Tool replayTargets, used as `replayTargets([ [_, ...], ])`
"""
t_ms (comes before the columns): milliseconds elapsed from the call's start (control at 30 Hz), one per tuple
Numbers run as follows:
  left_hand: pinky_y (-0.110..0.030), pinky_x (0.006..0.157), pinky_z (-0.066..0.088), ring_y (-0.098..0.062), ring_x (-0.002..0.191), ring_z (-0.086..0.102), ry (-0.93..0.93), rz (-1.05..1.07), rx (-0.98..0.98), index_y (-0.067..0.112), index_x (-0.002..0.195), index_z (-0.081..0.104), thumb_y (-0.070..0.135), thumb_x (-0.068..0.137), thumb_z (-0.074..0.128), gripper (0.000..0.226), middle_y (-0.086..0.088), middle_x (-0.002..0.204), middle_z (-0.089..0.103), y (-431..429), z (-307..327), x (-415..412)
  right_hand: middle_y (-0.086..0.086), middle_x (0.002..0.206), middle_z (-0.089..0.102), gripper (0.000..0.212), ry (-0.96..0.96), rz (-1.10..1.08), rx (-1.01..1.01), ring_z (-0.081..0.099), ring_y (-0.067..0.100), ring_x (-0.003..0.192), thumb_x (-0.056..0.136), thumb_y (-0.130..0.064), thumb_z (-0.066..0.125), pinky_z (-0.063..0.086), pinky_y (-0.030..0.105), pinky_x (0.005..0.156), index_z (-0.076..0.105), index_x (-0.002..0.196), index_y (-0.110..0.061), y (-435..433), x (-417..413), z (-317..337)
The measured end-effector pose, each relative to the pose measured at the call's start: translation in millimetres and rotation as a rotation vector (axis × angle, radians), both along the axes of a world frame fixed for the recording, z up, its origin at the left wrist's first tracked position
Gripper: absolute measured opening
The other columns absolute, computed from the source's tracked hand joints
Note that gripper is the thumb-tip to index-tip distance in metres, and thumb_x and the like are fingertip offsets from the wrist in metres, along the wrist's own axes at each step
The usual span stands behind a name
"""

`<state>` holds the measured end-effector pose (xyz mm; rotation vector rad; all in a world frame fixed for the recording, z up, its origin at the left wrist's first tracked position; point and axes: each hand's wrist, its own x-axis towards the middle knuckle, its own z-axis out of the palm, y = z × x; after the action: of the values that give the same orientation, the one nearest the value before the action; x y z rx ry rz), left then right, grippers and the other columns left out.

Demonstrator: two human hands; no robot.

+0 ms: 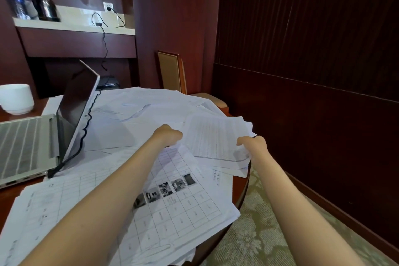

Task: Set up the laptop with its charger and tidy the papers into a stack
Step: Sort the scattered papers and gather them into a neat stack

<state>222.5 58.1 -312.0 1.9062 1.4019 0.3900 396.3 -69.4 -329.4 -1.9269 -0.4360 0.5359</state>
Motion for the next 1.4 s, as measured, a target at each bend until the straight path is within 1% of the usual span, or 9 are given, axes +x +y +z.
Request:
replayTargets([
  [200, -0.027, 0.068, 0.036, -0.021, 0.082, 0.045, 0.017, -0.083, 0.018, 0.006, 0.095, 0.039, 0.018, 0.091, 0.05, 0.017, -0.007, 0.093, 0.045, -13, 10, 17, 0.017, 0.126, 0.05, 0.03, 0.047, -0.061, 0.017, 0.045, 0.037, 0.117, 0.08, -0.012, 0.066, 0.042, 0.044, 0.097, 0.049, 0.104, -0.005, -1, 0, -9],
  [433, -0.036, 0.1, 0.037, -0.031, 0.124, 0.039, 0.29, -0.161, 0.135, 0.007, 0.136, 0.029, 0.03, 0.086, 0.053, 0.06, -0.014, 0.135, 0.041, -18, -16, 26, 0.023, 0.142, 0.039, 0.052, 0.203, -0.037, 0.157, 0.039, 0.037, 0.13, 0.089, -0.005, 0.056, 0.037, 0.042, 0.101, 0.036, 0.136, 0.008, -5, 14, -1],
  [600, -0.039, 0.102, 0.038, -0.029, 0.121, 0.043, 0.238, -0.238, 0.124, 0.008, 0.137, 0.029, 0.029, 0.087, 0.052, 0.059, -0.013, 0.134, 0.042, -15, -19, 25, 0.004, 0.076, 0.052, 0.014, -0.046, 0.015, 0.027, 0.046, 0.019, 0.065, 0.084, -0.004, 0.057, 0.038, 0.029, 0.057, 0.046, 0.077, -0.008, 7, 7, 1],
  [700, -0.04, 0.105, 0.035, -0.028, 0.126, 0.04, 0.195, -0.258, 0.112, 0.01, 0.14, 0.025, 0.03, 0.088, 0.051, 0.061, -0.011, 0.141, 0.038, -15, -20, 24, 0.01, 0.094, 0.057, 0.009, -0.138, 0.06, -0.055, 0.052, 0.023, 0.072, 0.085, -0.005, 0.058, 0.043, 0.031, 0.065, 0.052, 0.093, -0.004, 11, 5, 5],
  [833, -0.038, 0.106, 0.034, -0.028, 0.125, 0.044, 0.075, -0.241, 0.111, 0.011, 0.144, 0.014, 0.038, 0.093, 0.043, 0.065, -0.012, 0.141, 0.042, -12, -24, 19, 0.015, 0.113, 0.062, 0.028, -0.245, -0.095, 0.014, 0.059, 0.032, 0.098, 0.089, -0.008, 0.05, 0.042, 0.03, 0.071, 0.06, 0.114, -0.005, -3, 18, 17],
  [967, -0.03, 0.093, 0.037, -0.027, 0.118, 0.048, -0.221, -0.152, 0.031, 0.014, 0.147, 0.008, 0.04, 0.096, 0.043, 0.067, -0.014, 0.141, 0.041, -15, -14, 19, 0.013, 0.111, 0.062, 0.026, -0.286, -0.147, 0.197, 0.054, 0.026, 0.087, 0.092, -0.009, 0.047, 0.04, 0.03, 0.07, 0.059, 0.114, -0.004, -13, 26, 32],
  [1100, -0.027, 0.092, 0.041, -0.019, 0.116, 0.049, -0.685, -0.084, -0.046, 0.013, 0.143, 0.024, 0.033, 0.093, 0.053, 0.061, 0.0, 0.136, 0.044, -20, 16, 20, 0.006, 0.11, 0.058, 0.031, -0.181, -0.091, 0.487, 0.056, 0.025, 0.104, 0.093, -0.012, 0.051, 0.047, 0.036, 0.084, 0.057, 0.124, -0.009, -15, 22, 41],
  [1200, -0.01, 0.066, 0.046, -0.008, 0.094, 0.057, -0.789, -0.178, 0.061, 0.012, 0.126, 0.047, 0.026, 0.094, 0.054, 0.036, 0.0, 0.12, 0.056, -26, 39, 17, 0.004, 0.114, 0.06, 0.032, -0.149, 0.015, 0.647, 0.058, 0.025, 0.109, 0.093, -0.011, 0.053, 0.048, 0.041, 0.095, 0.056, 0.125, -0.01, -11, 11, 46],
  [1400, -0.02, 0.084, 0.04, -0.011, 0.107, 0.054, -0.914, -0.181, 0.235, 0.01, 0.131, 0.049, 0.018, 0.096, 0.048, 0.035, 0.006, 0.114, 0.055, -24, 62, 5, -0.011, 0.101, 0.061, 0.027, -0.193, 0.193, 0.785, 0.059, 0.008, 0.094, 0.092, -0.011, 0.057, 0.047, 0.017, 0.076, 0.055, 0.118, -0.019, 2, -9, 57],
])
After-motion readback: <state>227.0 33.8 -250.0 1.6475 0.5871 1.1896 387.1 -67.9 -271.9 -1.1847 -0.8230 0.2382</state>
